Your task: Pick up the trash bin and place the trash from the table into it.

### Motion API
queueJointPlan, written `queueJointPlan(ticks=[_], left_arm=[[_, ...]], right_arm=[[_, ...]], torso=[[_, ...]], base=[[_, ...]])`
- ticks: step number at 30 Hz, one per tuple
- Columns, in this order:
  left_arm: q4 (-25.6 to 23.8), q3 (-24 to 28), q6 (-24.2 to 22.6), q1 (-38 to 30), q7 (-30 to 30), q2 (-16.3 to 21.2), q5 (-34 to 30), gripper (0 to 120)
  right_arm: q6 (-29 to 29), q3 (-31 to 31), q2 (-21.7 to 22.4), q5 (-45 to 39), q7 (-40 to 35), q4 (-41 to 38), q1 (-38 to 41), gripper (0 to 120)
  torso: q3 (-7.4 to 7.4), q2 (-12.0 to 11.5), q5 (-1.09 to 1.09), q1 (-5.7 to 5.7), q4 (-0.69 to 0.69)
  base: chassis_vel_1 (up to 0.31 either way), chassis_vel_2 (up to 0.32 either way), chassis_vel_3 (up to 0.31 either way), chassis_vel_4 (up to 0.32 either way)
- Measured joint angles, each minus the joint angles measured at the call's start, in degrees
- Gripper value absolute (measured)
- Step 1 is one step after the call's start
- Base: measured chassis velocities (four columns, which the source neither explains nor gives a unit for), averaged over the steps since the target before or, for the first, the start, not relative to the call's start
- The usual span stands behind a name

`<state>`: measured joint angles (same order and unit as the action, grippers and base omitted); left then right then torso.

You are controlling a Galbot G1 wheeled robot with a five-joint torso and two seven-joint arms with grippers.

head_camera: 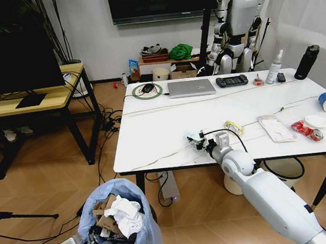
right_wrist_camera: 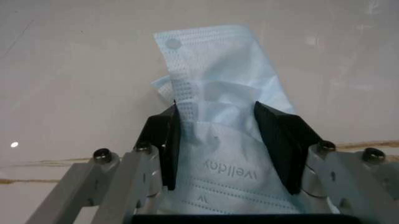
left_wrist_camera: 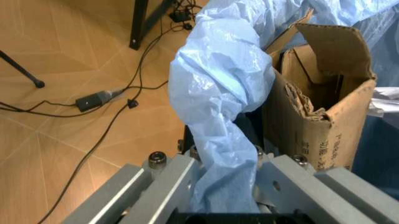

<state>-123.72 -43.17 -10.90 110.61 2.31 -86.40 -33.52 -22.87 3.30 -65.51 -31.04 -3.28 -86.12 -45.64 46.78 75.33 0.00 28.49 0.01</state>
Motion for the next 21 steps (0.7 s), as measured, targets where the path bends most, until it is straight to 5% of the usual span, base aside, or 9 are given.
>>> queueJointPlan(ticks=[11,15,21], left_arm=[[0.1,0.1,0.0,-0.3,0.0,0.3,-0.1,0],[0.2,0.2,0.0,-0.3,0.0,0.4,-0.1,0],[0.2,0.4,0.0,-0.3,0.1,0.2,0.0,0]], right_arm=[[0.6,0.6,1.7,-0.8,0.5,-4.9,-2.8,2],[3.5,-0.1,3.1,-2.7,1.7,-11.1,-5.0,0],[8.3,-9.3,4.2,-8.2,2.2,-22.0,-7.5,0]], torso=[[0.01,0.0,0.01,0.0,0.0],[0.0,0.0,0.0,0.0,0.0],[0.0,0.0,0.01,0.0,0.02]], base=[[0.0,0.0,0.0,0.0],[0.0,0.0,0.0,0.0],[0.0,0.0,0.0,0.0]])
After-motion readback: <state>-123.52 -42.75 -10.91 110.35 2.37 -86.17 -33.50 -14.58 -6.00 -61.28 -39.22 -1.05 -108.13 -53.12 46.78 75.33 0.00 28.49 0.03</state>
